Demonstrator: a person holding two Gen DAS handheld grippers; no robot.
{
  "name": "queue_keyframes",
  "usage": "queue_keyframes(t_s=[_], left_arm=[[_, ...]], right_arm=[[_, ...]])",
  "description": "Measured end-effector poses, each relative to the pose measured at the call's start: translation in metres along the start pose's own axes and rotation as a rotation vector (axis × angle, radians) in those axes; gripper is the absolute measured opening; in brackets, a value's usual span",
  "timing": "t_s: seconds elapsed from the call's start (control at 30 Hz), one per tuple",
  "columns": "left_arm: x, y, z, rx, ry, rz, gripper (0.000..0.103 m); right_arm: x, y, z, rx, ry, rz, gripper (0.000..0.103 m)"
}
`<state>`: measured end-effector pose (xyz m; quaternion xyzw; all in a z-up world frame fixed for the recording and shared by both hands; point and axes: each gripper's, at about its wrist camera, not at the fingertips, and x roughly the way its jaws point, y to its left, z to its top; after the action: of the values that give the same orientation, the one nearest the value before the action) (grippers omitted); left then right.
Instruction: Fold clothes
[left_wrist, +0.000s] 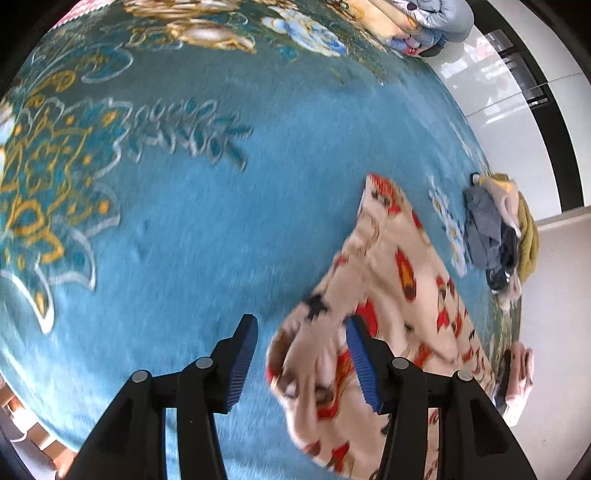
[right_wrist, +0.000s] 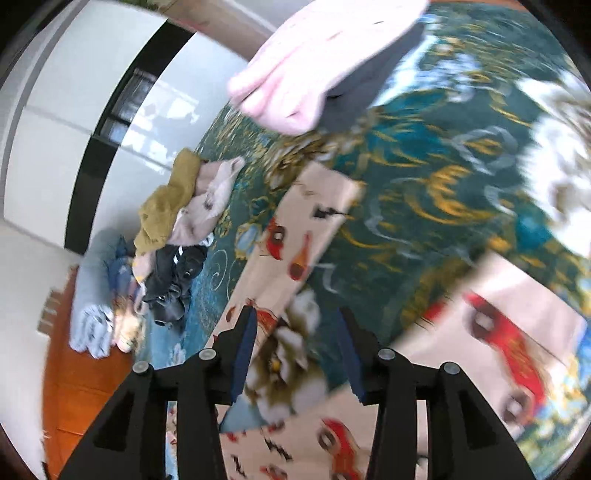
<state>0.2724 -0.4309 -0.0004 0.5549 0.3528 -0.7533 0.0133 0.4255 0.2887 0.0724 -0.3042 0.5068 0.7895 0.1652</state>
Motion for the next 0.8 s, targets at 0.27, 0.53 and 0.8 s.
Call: queue_keyframes(t_s=[0.27,0.53,0.8], left_arm=[[0.006,0.009,-0.036,-0.014,0.078,-0.081,0.057],[0.004,0.003,-0.048,0.023,0.046,-0.056,0.057],[0.003,0.008,-0.052,-0.017,0.008,-0.059,0.047]], right_arm=[[-0.059,-0.071,-0.033,0.107,0.006,-0.005,0.046],[-0.068,-0.131,-0.071,0.25,0.063,-0.036,0.046],[-0.063,-0.15,-0.072,0.405,-0.01,0.058,0.04]])
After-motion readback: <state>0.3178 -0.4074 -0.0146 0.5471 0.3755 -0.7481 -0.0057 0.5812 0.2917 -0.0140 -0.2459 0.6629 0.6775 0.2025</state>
